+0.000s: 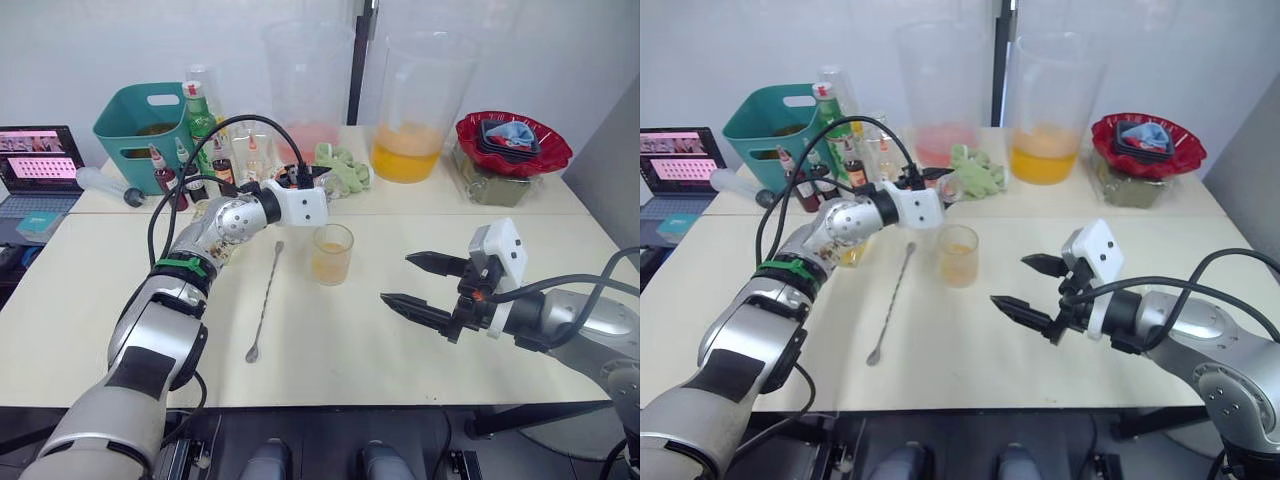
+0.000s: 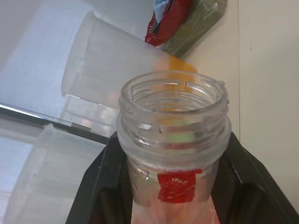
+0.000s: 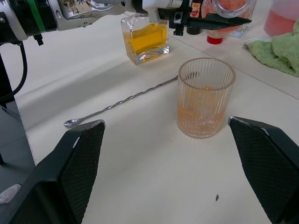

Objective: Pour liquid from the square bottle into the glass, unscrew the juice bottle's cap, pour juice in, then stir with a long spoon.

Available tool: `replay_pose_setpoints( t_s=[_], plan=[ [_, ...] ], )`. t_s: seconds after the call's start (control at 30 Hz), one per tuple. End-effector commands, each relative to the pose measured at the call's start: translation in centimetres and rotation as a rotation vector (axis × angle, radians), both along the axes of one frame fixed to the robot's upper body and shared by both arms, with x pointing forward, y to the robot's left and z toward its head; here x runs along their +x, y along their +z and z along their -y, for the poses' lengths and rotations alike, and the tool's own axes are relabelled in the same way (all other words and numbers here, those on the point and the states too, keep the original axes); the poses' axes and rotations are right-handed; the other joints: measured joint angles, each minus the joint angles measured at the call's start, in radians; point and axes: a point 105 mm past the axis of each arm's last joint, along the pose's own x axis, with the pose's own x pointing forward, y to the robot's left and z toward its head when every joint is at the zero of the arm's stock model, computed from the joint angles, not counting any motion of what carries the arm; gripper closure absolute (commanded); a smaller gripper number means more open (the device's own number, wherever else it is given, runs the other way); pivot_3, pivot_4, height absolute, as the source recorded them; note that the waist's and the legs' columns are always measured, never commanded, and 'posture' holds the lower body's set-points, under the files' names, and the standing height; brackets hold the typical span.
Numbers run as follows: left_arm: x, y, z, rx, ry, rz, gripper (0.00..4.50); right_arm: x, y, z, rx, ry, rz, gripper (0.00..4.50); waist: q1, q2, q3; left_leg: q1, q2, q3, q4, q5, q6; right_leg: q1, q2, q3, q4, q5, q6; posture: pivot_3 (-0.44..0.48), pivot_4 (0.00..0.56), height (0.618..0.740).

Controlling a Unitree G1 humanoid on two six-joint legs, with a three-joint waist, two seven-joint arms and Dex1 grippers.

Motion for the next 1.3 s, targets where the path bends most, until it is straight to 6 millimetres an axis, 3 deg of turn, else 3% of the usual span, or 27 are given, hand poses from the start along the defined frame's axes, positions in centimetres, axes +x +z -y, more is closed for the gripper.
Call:
replay_pose_setpoints(
  t_s=[0.03, 0.2, 0.43, 0.57, 0.9, 1.03, 1.3],
  plan=[
    [-0.5, 4.2, -0.2, -0.166, -0.029, 0.008, 2.87, -0.1, 1.0, -0.2, -0.003, 0.022, 0.052, 0.03, 0.000, 0.000, 0.000, 0.000, 0.000, 0.000, 0.000, 0.000, 0.000, 0.000, 0.000, 0.000, 0.000, 0.000, 0.000, 0.000, 0.150, 0.740],
    [-0.5, 6.7, -1.4, -0.417, -0.048, -0.163, 2.87, 0.1, 1.2, -0.4, -0.009, 0.052, 0.049, 0.03, -0.001, 0.000, 0.000, 0.000, 0.000, -0.001, 0.001, 0.000, 0.000, 0.000, 0.000, 0.000, 0.000, 0.000, 0.000, 0.000, 0.150, 0.740],
    [-3.0, 8.3, -3.3, -0.589, -0.119, -0.334, 2.87, 0.4, 1.4, -0.7, -0.024, 0.116, 0.038, 0.03, -0.005, 0.000, 0.000, 0.001, 0.001, -0.005, 0.001, 0.000, 0.000, 0.000, 0.001, 0.000, 0.001, 0.000, 0.000, 0.000, 0.150, 0.740],
    [-3.7, 7.5, -5.2, -0.657, -0.074, -0.425, 2.87, 0.7, 1.6, -0.7, -0.030, 0.145, 0.033, 0.03, -0.008, 0.000, 0.000, 0.001, 0.002, -0.006, 0.001, 0.000, 0.000, 0.000, 0.001, 0.001, 0.001, 0.000, 0.000, 0.000, 0.150, 0.740],
    [-8.5, 5.7, -9.2, -0.764, -0.001, -0.555, 2.87, 0.3, 2.1, -0.4, 0.005, 0.279, -0.021, 0.03, 0.000, 0.000, 0.000, 0.002, 0.004, -0.006, 0.001, 0.000, 0.000, 0.000, 0.001, 0.001, 0.001, 0.000, 0.000, 0.000, 0.150, 0.740],
    [-10.8, 5.3, -11.9, -0.802, 0.068, -0.561, 2.87, 0.6, 2.3, -0.2, -0.001, 0.340, -0.024, 0.03, -0.002, 0.000, 0.000, 0.003, 0.004, -0.005, 0.001, 0.000, 0.000, 0.001, 0.001, 0.002, 0.001, 0.000, 0.000, 0.000, 0.150, 0.740],
    [-12.5, 4.3, -18.2, -0.800, 0.299, -0.536, 2.87, 2.4, 2.3, -0.1, -0.064, 0.350, 0.065, 0.03, -0.003, 0.000, 0.000, 0.004, 0.006, -0.004, 0.000, 0.000, 0.000, 0.001, 0.001, 0.002, 0.000, 0.000, 0.000, 0.000, 0.150, 0.740]
  ],
)
